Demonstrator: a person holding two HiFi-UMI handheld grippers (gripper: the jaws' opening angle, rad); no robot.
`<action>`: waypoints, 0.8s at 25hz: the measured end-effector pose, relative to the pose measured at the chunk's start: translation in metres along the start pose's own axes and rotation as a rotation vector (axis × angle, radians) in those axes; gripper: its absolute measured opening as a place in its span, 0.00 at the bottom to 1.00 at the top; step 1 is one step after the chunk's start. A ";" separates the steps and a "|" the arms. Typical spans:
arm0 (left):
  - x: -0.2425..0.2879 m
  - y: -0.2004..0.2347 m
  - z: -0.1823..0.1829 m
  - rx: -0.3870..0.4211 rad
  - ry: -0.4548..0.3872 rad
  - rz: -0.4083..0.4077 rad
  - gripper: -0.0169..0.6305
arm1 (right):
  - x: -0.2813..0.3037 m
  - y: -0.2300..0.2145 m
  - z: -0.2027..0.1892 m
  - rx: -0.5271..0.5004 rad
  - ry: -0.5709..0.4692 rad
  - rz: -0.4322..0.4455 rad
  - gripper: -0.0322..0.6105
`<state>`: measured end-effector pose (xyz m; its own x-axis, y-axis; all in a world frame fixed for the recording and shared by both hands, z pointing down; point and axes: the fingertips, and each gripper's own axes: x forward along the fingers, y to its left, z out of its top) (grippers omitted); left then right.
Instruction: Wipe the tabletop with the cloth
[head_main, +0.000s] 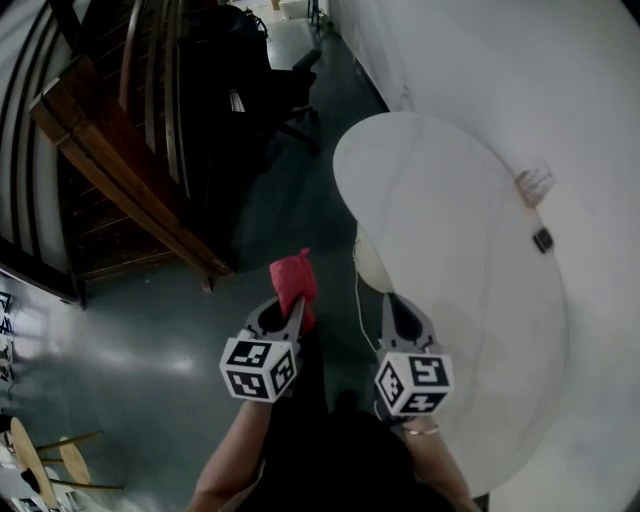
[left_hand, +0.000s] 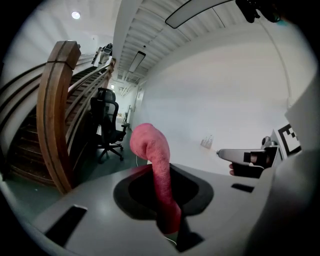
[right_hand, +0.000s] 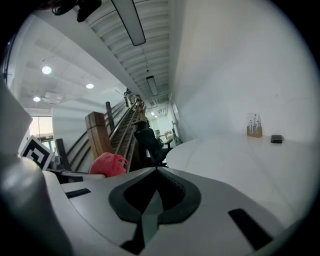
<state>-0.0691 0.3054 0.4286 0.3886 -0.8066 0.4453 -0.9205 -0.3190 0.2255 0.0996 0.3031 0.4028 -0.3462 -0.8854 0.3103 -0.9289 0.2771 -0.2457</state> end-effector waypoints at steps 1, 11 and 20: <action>0.012 0.009 0.003 -0.002 0.004 -0.008 0.11 | 0.012 0.000 0.001 -0.005 0.001 -0.008 0.05; 0.137 0.101 0.065 0.002 0.075 -0.127 0.11 | 0.143 -0.016 0.039 0.041 -0.018 -0.169 0.05; 0.231 0.136 0.099 0.045 0.169 -0.271 0.11 | 0.191 -0.061 0.055 0.119 -0.006 -0.450 0.05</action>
<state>-0.1088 0.0263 0.4765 0.6174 -0.5968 0.5124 -0.7821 -0.5354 0.3189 0.0976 0.0966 0.4264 0.0886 -0.9099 0.4054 -0.9649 -0.1794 -0.1917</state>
